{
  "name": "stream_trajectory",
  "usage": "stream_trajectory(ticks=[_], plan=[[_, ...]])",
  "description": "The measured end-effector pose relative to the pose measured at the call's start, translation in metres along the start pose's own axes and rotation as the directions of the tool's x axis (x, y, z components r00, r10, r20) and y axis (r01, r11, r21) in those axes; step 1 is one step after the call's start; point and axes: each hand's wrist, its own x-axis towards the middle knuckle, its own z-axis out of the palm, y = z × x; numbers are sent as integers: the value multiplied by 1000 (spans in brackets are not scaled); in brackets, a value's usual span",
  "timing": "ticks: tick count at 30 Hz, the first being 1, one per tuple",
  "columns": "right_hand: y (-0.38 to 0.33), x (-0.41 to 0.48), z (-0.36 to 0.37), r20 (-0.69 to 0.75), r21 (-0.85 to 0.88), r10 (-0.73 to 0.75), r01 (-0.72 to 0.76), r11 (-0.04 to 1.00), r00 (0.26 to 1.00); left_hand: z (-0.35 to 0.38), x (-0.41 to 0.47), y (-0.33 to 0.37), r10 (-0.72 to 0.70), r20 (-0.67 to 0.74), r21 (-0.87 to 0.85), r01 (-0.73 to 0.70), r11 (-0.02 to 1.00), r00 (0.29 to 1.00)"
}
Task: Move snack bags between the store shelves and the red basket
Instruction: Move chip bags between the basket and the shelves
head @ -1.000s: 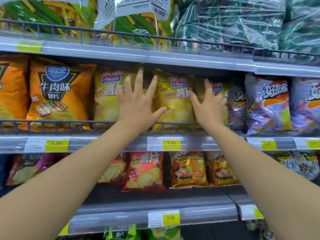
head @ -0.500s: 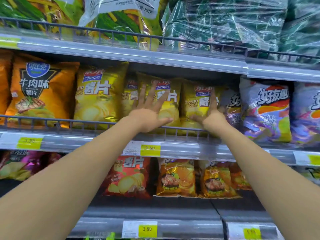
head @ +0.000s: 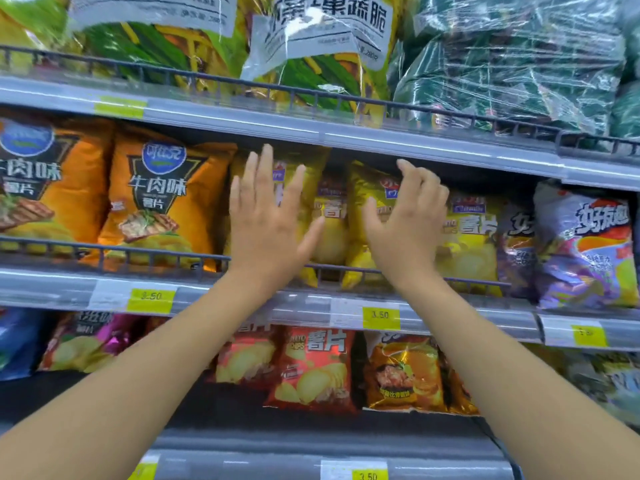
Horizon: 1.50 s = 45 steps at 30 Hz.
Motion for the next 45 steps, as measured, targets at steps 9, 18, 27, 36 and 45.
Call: stream_trajectory(ticks=[9, 18, 27, 36, 45], plan=[[-140, -36, 80, 360, -195, 338, -285, 939, 870, -39, -10, -155, -317, 215, 99, 302, 948, 924], [-123, -38, 86, 327, -91, 347, -336, 937, 879, -31, -5, -151, -325, 373, -32, 363, 931, 869], [-135, -50, 82, 114, -231, 180, -150, 961, 977, -36, -15, -157, -241, 301, -38, 264, 964, 923], [-239, -55, 113, 343, 80, 241, -284, 955, 908, -63, -18, -220, -236, 65, -38, 239, 970, 970], [-253, -58, 136, 382, -53, 393, -405, 913, 836, -74, -8, -299, -328, 272, 2, 341, 940, 904]])
